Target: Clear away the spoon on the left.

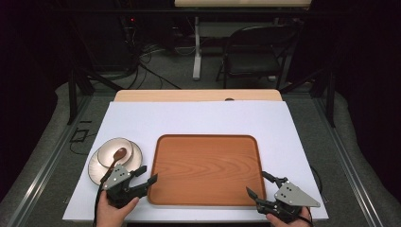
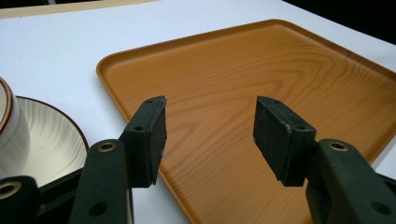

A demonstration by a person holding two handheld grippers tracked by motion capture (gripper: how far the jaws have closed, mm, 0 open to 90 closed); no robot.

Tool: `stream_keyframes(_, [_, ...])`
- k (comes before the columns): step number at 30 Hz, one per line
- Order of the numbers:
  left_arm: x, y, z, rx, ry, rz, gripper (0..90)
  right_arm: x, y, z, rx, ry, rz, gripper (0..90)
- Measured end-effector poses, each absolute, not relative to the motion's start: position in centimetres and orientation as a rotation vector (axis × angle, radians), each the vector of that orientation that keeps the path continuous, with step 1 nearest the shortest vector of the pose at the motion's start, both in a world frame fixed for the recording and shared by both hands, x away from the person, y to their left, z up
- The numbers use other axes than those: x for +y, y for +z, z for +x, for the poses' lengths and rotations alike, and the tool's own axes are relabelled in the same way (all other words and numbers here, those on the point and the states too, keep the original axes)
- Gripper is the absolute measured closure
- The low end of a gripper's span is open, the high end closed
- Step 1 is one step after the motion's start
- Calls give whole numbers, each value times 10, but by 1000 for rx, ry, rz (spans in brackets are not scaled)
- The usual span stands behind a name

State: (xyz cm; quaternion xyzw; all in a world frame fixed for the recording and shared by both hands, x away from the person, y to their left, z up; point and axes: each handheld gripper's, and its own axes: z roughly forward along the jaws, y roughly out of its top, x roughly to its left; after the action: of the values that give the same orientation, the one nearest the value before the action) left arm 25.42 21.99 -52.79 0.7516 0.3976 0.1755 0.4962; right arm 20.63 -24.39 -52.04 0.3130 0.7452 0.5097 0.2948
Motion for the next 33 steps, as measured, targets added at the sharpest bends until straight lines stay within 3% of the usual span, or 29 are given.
stream_keyframes(14, [224, -529, 252, 1046, 437, 1848, 515, -237, -522, 206, 2009, 1330, 796, 288])
stream_keyframes(33, [236, -517, 247, 1142, 492, 1796, 685, -242, -524, 208, 2003, 1322, 818, 292])
